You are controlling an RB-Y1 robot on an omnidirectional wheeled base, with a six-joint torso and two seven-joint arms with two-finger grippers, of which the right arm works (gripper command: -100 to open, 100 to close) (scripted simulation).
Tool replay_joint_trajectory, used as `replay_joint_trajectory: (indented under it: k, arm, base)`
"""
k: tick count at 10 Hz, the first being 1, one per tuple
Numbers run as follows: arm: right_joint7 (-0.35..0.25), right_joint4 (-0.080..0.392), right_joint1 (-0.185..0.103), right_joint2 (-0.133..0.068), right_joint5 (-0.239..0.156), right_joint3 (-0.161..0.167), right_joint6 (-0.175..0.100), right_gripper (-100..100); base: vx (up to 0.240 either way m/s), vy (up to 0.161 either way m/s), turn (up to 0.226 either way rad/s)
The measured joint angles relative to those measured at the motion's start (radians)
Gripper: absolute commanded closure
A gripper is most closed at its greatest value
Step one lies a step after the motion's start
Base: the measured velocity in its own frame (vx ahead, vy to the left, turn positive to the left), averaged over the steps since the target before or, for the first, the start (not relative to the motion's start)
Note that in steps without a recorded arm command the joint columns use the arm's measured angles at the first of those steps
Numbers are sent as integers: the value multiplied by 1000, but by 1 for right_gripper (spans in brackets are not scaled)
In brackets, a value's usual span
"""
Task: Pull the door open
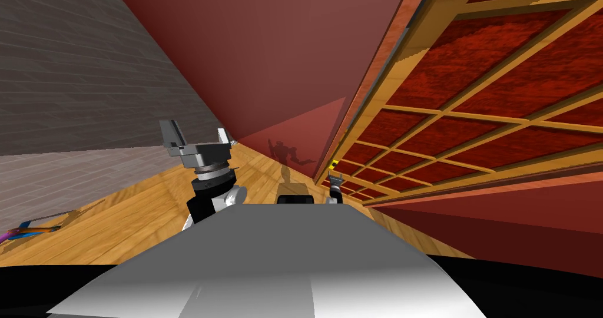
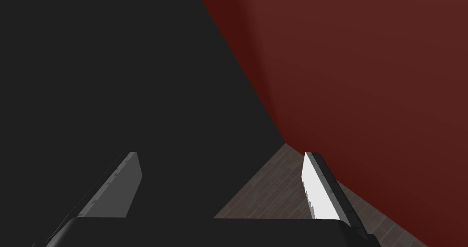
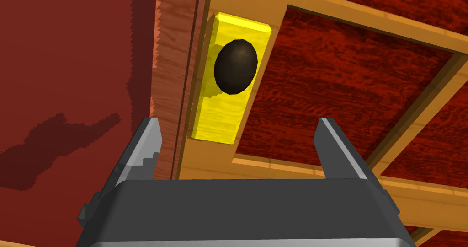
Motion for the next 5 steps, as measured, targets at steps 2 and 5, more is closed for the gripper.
replay_joint_trajectory:
  k: [2, 5]
  arm:
    - [-57, 1, -8, 11, -3, -7, 9, -100]
    - [-133, -4, -15, 25, -7, -15, 23, -100]
  base:
    - [-82, -18, 45]
    - [-75, -11, 32]
